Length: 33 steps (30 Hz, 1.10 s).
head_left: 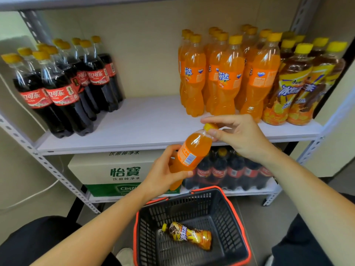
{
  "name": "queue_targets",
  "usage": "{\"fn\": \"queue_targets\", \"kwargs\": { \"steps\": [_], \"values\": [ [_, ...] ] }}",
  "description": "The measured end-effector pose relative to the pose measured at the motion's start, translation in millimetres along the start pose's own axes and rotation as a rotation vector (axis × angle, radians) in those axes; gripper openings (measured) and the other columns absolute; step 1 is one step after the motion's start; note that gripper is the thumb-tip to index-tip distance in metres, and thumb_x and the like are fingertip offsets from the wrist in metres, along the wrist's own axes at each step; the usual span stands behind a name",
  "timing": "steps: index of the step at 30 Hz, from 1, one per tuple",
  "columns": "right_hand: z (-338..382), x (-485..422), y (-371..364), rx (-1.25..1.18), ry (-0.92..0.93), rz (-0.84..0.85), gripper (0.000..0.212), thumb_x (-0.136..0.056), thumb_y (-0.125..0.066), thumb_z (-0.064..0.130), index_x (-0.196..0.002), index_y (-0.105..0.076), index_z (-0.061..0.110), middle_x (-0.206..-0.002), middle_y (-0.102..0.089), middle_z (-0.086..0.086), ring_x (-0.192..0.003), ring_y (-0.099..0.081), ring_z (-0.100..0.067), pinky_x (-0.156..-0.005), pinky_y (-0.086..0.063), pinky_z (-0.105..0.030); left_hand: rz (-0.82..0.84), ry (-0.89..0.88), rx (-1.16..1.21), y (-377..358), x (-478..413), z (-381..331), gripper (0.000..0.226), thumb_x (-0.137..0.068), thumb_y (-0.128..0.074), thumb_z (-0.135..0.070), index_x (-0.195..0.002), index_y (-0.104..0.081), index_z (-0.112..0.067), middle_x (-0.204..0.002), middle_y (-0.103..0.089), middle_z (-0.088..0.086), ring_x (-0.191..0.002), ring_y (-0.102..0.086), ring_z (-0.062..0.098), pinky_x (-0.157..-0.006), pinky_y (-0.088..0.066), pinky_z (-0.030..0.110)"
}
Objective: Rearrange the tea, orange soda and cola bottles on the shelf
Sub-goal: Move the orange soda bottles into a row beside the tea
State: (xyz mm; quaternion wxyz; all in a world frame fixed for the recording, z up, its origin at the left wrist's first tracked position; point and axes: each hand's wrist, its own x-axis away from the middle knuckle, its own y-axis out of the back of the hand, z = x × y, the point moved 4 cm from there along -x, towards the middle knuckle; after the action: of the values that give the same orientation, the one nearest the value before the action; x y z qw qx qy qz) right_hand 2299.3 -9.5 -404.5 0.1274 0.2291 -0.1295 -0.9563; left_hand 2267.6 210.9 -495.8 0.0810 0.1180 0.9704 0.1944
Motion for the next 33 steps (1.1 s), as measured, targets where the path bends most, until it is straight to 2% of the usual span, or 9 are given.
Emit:
{"fn": "queue_targets", "kwargs": {
  "steps": [4,8,13,19,21,23,25,28,33],
  "values": [
    [3.2,2.0,9.5,-0.071,0.03,0.024,0.031,-0.095,-0.064,-0.002,-0.123,-0.069,0.01,-0.123,-0.072,-0.004,-0.105,-0.073,-0.016,-0.08,-0.061,-0.03,-0.035,-0.025,0.024,-1.7,0.9,-2.3,0.07,-0.07,-0.085,-0.047,-0.131,-0.053,-0.035,-0.121,-0.068,-0.009,-0.108,-0.066,0.016,-0.092,-0.057,0.038],
    [-0.5,4.2,16.9,-0.227,0.03,-0.038,0.03,-0.09,-0.067,-0.006,-0.116,-0.072,0.007,-0.117,-0.076,-0.007,-0.108,-0.073,-0.023,-0.083,-0.062,-0.034,-0.081,-0.046,0.036,-2.0,-0.7,-6.0,0.071,-0.063,-0.088,-0.048,-0.126,-0.057,-0.037,-0.115,-0.07,-0.009,-0.101,-0.068,0.013,-0.083,-0.053,0.02],
    [-4.9,4.5,20.8,-0.295,0.017,-0.123,0.028,-0.083,-0.074,0.001,-0.11,-0.075,0.009,-0.107,-0.078,-0.01,-0.101,-0.075,-0.028,-0.086,-0.061,-0.035,-0.096,-0.038,0.083,-2.8,-5.0,-9.1,0.074,-0.06,-0.09,-0.046,-0.127,-0.061,-0.035,-0.115,-0.073,-0.003,-0.102,-0.07,0.019,-0.089,-0.057,0.034],
    [-8.8,4.3,25.5,-0.257,-0.031,-0.293,0.018,-0.089,-0.073,0.0,-0.096,-0.076,0.016,-0.087,-0.079,-0.006,-0.078,-0.077,-0.023,-0.068,-0.061,-0.027,-0.074,-0.017,0.159,-7.9,-8.8,-20.7,0.074,-0.062,-0.089,-0.045,-0.128,-0.061,-0.027,-0.115,-0.075,-0.002,-0.104,-0.071,0.021,-0.092,-0.057,0.037],
    [-11.9,4.9,22.1,-0.188,-0.081,-0.237,0.016,-0.091,-0.072,0.001,-0.098,-0.076,0.015,-0.09,-0.08,-0.005,-0.08,-0.077,-0.021,-0.071,-0.061,-0.028,-0.066,-0.005,0.24,-8.2,-14.1,-24.4,0.071,-0.066,-0.095,-0.031,-0.127,-0.06,-0.018,-0.114,-0.076,0.004,-0.104,-0.073,0.024,-0.091,-0.059,0.036],
    [-18.0,6.2,14.2,-0.158,-0.178,-0.131,0.015,-0.092,-0.072,0.005,-0.103,-0.076,0.014,-0.096,-0.08,-0.005,-0.086,-0.077,-0.02,-0.073,-0.062,-0.028,-0.062,0.002,0.317,-4.7,-20.2,-29.6,0.062,-0.071,-0.088,-0.021,-0.126,-0.06,-0.016,-0.113,-0.077,0.005,-0.103,-0.074,0.024,-0.085,-0.061,0.032],
    [-25.3,9.0,4.3,-0.157,-0.305,-0.028,0.019,-0.093,-0.072,0.009,-0.11,-0.074,0.015,-0.102,-0.079,-0.005,-0.094,-0.076,-0.021,-0.075,-0.063,-0.03,-0.067,-0.007,0.358,2.6,-26.8,-35.4,0.053,-0.077,-0.082,-0.023,-0.126,-0.061,-0.019,-0.112,-0.077,0.004,-0.102,-0.074,0.021,-0.08,-0.059,0.025],
    [-32.9,14.3,-10.5,-0.206,-0.45,0.094,0.029,-0.095,-0.07,0.01,-0.124,-0.068,0.015,-0.115,-0.075,-0.011,-0.102,-0.074,-0.026,-0.082,-0.063,-0.036,-0.101,-0.02,0.413,16.9,-36.8,-42.0,0.045,-0.085,-0.075,-0.033,-0.127,-0.063,-0.022,-0.112,-0.077,0.004,-0.101,-0.073,0.018,-0.08,-0.058,0.026],
    [-31.3,18.3,-35.9,-0.493,-0.573,0.21,0.034,-0.101,-0.059,0.018,-0.135,-0.06,0.013,-0.126,-0.071,-0.014,-0.114,-0.069,-0.033,-0.091,-0.061,-0.046,-0.217,-0.027,0.589,36.8,-53.8,-51.0,0.053,-0.092,-0.065,-0.042,-0.134,-0.06,-0.012,-0.121,-0.074,0.008,-0.102,-0.072,0.018,-0.079,-0.058,0.027]
  ]
}}
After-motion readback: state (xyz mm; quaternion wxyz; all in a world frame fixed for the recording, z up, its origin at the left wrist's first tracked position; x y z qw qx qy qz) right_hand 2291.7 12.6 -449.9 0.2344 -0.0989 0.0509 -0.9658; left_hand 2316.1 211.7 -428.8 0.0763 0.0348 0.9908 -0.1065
